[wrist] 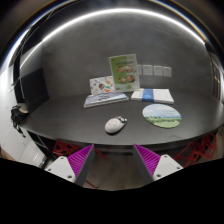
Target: Arrange mouse
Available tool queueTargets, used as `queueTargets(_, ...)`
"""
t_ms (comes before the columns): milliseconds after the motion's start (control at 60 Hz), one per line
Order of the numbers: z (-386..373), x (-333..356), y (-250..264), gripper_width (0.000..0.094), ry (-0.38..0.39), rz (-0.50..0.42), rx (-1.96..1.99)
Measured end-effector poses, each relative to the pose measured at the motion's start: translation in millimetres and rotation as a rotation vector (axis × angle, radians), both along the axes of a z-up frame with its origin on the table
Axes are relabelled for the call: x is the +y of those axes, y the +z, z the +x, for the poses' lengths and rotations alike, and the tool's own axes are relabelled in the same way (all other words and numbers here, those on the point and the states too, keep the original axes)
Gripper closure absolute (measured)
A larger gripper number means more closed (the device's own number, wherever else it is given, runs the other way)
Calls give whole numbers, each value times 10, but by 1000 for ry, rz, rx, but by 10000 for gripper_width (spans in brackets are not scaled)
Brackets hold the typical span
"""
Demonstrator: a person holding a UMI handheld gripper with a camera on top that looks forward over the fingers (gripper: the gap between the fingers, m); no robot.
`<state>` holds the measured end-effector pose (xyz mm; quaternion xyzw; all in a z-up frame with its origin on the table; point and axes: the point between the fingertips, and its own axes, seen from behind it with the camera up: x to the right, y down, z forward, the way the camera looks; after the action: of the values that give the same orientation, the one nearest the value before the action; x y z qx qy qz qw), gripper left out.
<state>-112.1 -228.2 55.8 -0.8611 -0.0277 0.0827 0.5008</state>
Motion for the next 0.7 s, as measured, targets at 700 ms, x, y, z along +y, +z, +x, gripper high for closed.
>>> queueTargets(700, -336, 1461, -625, 107, 137, 11, -43)
